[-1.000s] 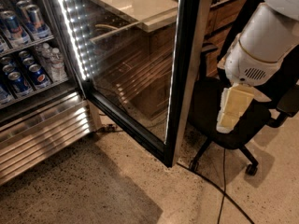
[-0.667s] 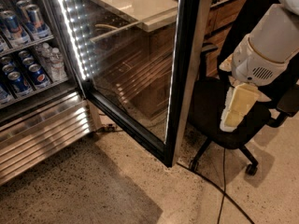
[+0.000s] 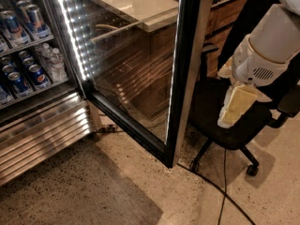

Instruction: Close right fridge door

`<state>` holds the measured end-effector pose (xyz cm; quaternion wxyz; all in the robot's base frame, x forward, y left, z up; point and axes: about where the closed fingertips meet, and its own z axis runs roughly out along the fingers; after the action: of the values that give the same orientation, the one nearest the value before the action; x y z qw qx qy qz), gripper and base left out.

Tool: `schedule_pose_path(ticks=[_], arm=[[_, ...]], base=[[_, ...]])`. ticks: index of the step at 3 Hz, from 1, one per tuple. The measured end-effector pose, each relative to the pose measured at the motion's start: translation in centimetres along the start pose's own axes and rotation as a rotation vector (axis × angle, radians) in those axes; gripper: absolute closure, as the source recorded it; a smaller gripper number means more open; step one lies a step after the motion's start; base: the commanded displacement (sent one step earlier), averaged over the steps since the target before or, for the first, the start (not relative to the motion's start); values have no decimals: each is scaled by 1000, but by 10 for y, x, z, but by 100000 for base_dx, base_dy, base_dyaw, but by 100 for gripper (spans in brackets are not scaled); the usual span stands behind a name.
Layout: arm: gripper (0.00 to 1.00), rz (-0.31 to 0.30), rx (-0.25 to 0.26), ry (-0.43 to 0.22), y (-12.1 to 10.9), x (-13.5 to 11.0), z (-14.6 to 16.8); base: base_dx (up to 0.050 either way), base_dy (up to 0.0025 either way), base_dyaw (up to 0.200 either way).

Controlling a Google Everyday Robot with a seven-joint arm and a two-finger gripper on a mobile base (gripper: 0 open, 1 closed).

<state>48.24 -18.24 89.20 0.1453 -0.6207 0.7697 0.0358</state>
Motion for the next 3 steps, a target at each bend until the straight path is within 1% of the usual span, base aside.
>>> schedule_pose_path(ticks=[3], arm=[[89, 0, 0, 0, 0, 0, 0]], base=[[0, 0, 0]])
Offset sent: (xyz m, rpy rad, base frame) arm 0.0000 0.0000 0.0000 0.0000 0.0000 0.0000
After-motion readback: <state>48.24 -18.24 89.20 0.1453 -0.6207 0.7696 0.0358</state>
